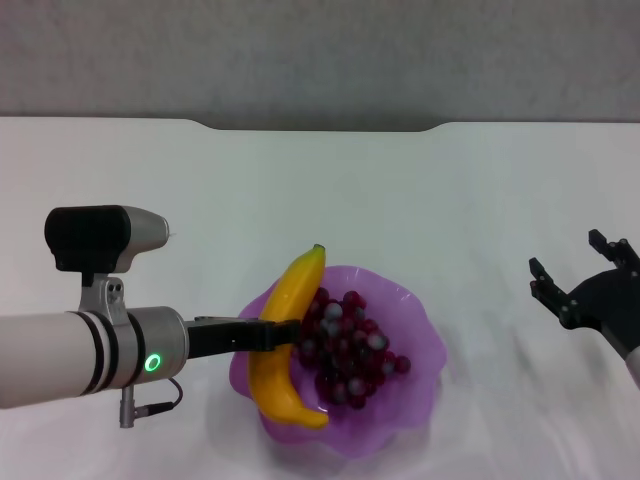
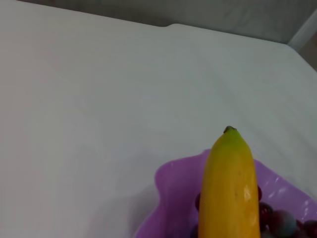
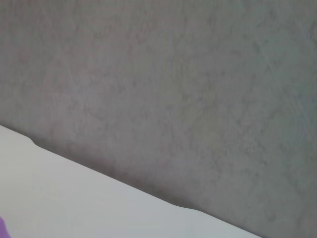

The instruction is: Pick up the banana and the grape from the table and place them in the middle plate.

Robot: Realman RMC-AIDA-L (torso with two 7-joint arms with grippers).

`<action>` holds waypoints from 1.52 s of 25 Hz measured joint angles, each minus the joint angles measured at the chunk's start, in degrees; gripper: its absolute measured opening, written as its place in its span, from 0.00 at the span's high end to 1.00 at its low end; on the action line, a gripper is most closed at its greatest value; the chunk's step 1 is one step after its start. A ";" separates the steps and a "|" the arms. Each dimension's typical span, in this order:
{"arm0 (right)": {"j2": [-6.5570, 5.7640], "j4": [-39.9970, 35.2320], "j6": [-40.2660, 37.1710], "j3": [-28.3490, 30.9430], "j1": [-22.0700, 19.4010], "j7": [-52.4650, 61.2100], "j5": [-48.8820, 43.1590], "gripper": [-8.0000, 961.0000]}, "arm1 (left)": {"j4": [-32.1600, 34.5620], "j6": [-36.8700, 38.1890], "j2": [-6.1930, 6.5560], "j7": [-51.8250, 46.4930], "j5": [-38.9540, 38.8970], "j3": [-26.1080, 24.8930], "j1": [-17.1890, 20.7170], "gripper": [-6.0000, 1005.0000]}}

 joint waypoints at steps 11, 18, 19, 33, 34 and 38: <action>0.00 0.08 0.00 -0.04 0.23 0.00 0.00 0.14 | -0.62 3.67 -0.02 0.46 -0.77 3.06 0.63 0.50; 0.00 0.03 0.01 -0.03 0.29 0.00 -0.08 0.14 | -3.99 4.70 0.14 0.71 -0.75 3.60 2.57 0.21; 0.00 0.01 0.01 -0.04 0.29 0.00 -0.09 0.14 | -3.99 4.70 0.14 0.71 -0.75 3.60 2.57 0.17; 0.09 1.25 0.33 0.40 -0.37 0.62 0.48 0.14 | -13.35 44.68 0.31 18.11 -0.24 8.72 20.45 0.11; 0.09 1.47 0.32 0.42 -0.49 0.79 0.99 0.14 | -11.06 49.66 0.33 18.12 -0.02 10.47 20.15 0.11; 0.09 2.19 0.14 0.33 -0.55 1.29 2.14 0.14 | -1.86 69.78 0.30 16.73 1.84 17.89 17.91 0.11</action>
